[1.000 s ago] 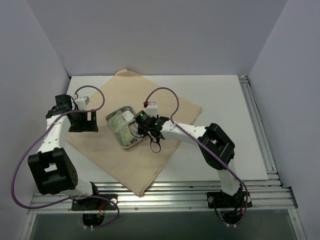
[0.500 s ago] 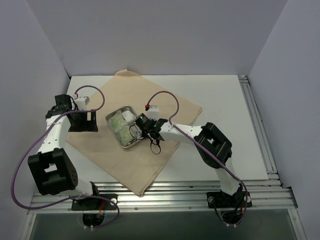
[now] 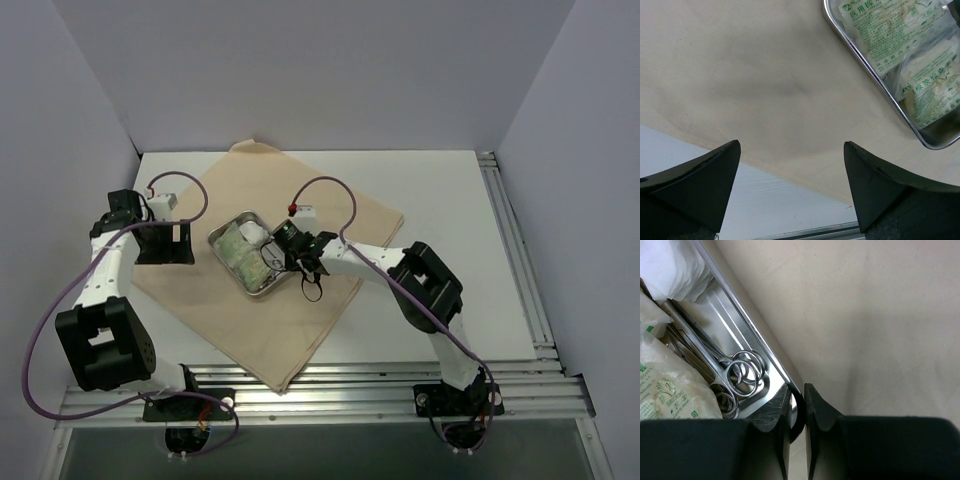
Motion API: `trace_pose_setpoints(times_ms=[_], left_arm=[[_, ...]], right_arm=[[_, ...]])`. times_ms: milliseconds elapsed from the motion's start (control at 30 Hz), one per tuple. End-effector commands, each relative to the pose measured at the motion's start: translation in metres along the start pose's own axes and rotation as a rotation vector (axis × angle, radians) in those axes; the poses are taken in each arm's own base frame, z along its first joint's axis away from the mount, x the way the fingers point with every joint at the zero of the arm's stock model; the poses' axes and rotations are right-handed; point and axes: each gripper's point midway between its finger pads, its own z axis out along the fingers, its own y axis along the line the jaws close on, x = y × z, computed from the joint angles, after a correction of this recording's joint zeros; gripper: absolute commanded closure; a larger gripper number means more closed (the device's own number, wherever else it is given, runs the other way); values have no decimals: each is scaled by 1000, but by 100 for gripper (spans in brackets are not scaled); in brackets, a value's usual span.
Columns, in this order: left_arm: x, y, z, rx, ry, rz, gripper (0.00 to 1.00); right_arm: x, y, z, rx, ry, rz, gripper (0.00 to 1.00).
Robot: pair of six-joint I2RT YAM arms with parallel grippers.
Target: Prepare the surgical pack
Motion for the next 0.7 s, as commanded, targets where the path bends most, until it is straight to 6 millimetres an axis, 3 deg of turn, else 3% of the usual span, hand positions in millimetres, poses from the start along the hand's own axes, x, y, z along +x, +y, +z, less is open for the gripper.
trace_pose_setpoints(times_ms=[0,67,267,367,400,433,533,667], left_arm=[[-12,5,-9,-20,-60,25,6],[-12,7,-9,-25,-61,24,6],[-15,10,-9,-36,-51,23,6],[-17,11,-6,-36,-48,16,6],[-16,12,-5,-37,-45,14,6],[-16,12,-3,-36,-39,8,6],[-15,11,2,-25,-26,-1,7],[-14,10,7,-14,-15,-7,8]], right_arm=[[-20,-21,16,31,12,-145,100],[-20,-22,22,-15,47,-235,100],[-48,-13,33,-127,22,-564,100],[-63,-10,41,-200,16,-602,100],[-54,-6,47,-258,50,-637,100],[-65,-2,48,-274,34,-643,100],[-64,-11,69,-257,61,-698,100],[-86,-9,92,-221,38,-723,97]])
